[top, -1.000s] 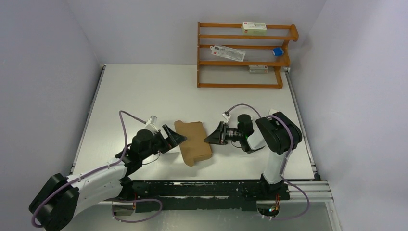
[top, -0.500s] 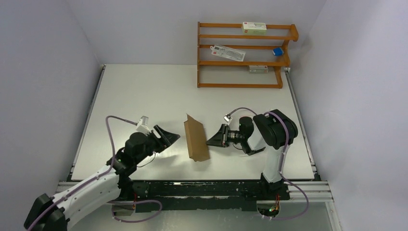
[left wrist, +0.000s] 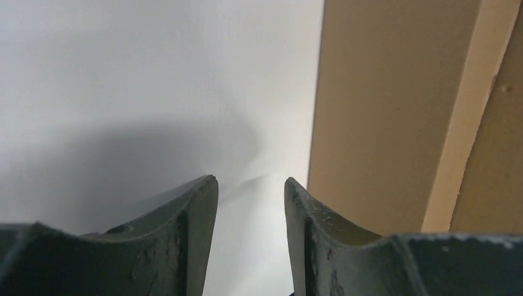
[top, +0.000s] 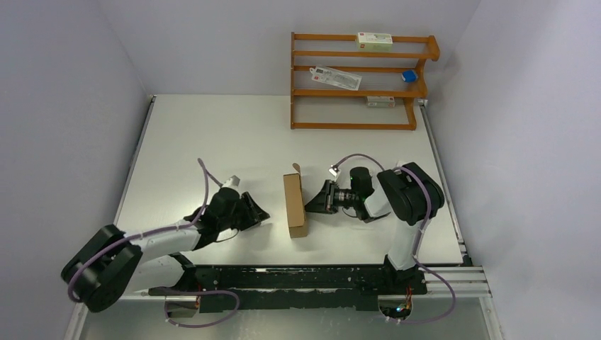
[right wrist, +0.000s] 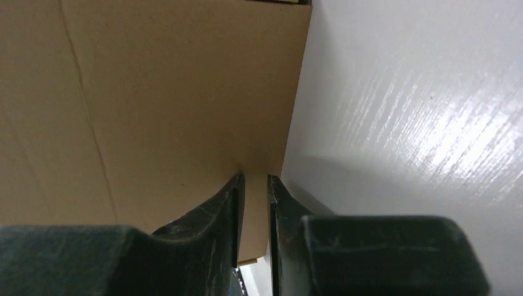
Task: Fold the paper box
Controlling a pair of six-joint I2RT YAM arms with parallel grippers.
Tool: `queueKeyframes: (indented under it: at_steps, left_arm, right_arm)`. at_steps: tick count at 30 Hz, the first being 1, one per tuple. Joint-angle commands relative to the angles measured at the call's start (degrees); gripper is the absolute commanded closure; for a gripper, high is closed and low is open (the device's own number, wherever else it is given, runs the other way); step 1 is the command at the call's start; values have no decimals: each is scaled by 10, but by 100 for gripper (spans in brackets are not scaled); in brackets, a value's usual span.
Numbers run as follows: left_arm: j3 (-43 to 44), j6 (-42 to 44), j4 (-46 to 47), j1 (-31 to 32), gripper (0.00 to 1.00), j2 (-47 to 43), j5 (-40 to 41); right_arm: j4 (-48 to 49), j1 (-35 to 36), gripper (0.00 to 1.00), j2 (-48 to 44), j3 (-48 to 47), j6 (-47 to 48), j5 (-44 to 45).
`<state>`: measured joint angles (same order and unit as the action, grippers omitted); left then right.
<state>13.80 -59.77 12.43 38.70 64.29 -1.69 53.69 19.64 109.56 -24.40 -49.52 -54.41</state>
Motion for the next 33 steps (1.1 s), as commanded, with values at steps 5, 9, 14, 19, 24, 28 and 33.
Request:
queueKeyframes:
  at_steps: [5,9,14,19,24,28,33]
  left_arm:
    - [68,21,91,58,50,50,-14]
    - [68,9,101,79,50,64,-8]
    - [53,-8,122,102,50,71,1]
    - [45,-10,105,110,50,47,16]
    - [50,14,33,110,48,-1,53]
    - [67,51,-71,110,44,-63,95]
    - [120,115,-241,105,38,-155,170]
  right_arm:
    - [-201,19,72,-66,-70,122,67]
    - [-244,37,71,-62,-112,144,79]
    - [-282,68,70,-38,-175,167,88]
    - [-358,94,69,-13,-244,219,96]
    - [-437,88,66,-22,-291,272,131]
    - [-487,66,62,-60,-303,298,175]
    - [-586,58,48,-141,-302,337,276]
